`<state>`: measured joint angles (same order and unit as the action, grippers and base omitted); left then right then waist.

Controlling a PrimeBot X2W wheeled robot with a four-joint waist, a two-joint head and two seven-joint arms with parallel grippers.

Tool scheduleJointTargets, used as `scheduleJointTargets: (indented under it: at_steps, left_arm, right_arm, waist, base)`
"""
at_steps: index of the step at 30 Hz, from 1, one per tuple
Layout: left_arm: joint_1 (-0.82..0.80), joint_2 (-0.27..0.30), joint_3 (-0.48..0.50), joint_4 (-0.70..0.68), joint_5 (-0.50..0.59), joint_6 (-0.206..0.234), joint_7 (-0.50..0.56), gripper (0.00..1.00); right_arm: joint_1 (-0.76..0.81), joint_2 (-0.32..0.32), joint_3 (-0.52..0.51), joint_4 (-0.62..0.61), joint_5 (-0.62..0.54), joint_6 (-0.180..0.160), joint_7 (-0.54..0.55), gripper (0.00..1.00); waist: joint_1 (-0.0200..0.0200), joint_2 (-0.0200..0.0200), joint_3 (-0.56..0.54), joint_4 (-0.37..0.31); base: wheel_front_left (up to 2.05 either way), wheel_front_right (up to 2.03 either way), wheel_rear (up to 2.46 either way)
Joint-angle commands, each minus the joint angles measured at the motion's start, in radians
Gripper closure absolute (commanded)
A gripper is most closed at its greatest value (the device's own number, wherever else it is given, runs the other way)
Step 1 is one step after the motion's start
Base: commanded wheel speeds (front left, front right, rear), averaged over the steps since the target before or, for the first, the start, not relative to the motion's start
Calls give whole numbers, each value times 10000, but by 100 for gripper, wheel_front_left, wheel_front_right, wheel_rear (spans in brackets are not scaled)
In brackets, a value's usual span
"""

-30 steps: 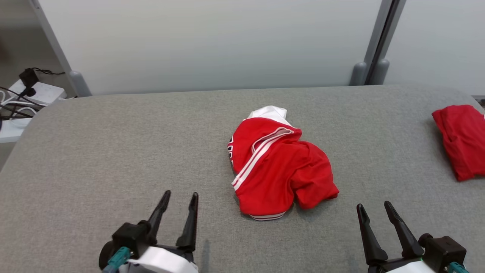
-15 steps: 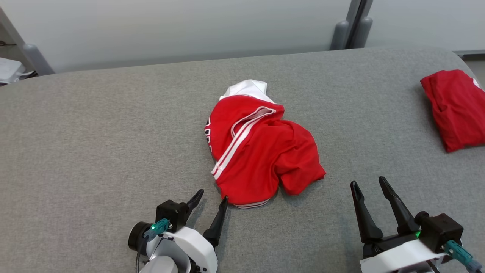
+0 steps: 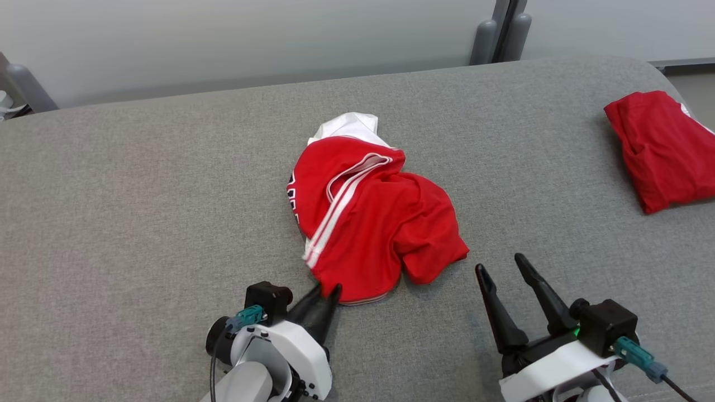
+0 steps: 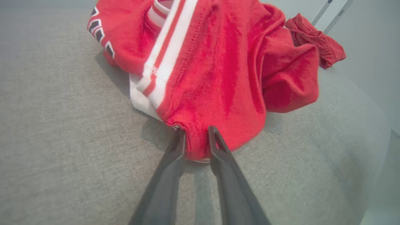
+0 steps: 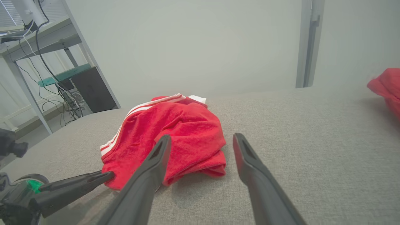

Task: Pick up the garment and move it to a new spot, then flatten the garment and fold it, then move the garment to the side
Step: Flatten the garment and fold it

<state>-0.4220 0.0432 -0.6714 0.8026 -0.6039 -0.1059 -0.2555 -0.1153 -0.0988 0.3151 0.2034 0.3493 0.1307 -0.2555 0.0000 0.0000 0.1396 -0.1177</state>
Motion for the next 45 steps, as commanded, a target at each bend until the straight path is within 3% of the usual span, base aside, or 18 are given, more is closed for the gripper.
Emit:
scheduleJointTargets:
  at_steps: [1, 4, 9, 18, 21, 28, 34, 38, 39, 40, 41, 45]
  left_arm:
    - [-406, 70, 216, -248, -102, -65, -63, 100]
    - [-423, 70, 469, -668, -151, -50, -63, 100]
    - [-200, 70, 1726, -1874, 480, 238, -63, 100]
    - [329, 70, 2837, -2948, 1437, 48, -63, 100]
    - [382, 70, 2901, -3161, 1489, -11, -63, 100]
    - [343, 70, 3077, -3837, 1669, -67, -63, 100]
    - [282, 70, 3628, -4213, 2147, 2, -63, 100]
    - [289, 70, 4094, -4514, 2389, -8, -63, 100]
    - [305, 70, 4202, -4604, 2421, -15, -63, 100]
    - [326, 70, 4295, -4683, 2448, -22, -63, 100]
    - [347, 70, 4370, -4738, 2471, -33, -63, 100]
    - [402, 70, 4559, -4965, 2402, -77, -63, 100]
  right_arm:
    - [-253, -80, 275, -174, 125, 0, -63, 0]
    - [-297, -130, 618, 188, 195, 0, -63, 0]
    - [-702, 30, 842, 1429, -170, 0, -63, 0]
    - [-1760, 409, 456, 3960, -910, 0, -63, 0]
    - [-2245, 466, 488, 4911, -746, 0, -63, 0]
    - [-3186, 483, 1135, 5779, 69, 0, -63, 0]
    - [-3964, 484, 1005, 7466, 154, 0, -63, 0]
    - [-4161, 485, 1194, 7584, 573, 0, -63, 0]
    - [-4184, 485, 1271, 7521, 642, 0, -63, 16]
    - [-4194, 485, 1361, 7470, 707, 0, -63, 73]
    - [-4198, 485, 1473, 7409, 757, 0, -63, 100]
    - [-4255, 485, 1530, 7166, 747, 0, -63, 100]
  waist:
    - [0, 0, -23, 26]
    - [0, 0, -90, 139]
    - [0, 0, -86, 527]
    - [0, 0, -173, 1377]
    - [0, 0, -185, 1483]
    - [0, 0, 56, 1656]
    - [0, 0, 342, 1902]
    - [0, 0, 488, 2019]
    - [0, 0, 510, 2034]
    - [0, 0, 527, 2048]
    - [0, 0, 531, 2058]
    - [0, 0, 505, 2017]
  base:
    - [0, 0, 0]
    - [0, 0, 0]
    - [0, 0, 0]
    - [0, 0, 0]
    - [0, 0, 0]
    - [0, 0, 0]
    - [0, 0, 0]
    - [0, 0, 0]
    - [0, 0, 0]
    - [0, 0, 0]
    - [0, 0, 0]
    - [0, 0, 0]
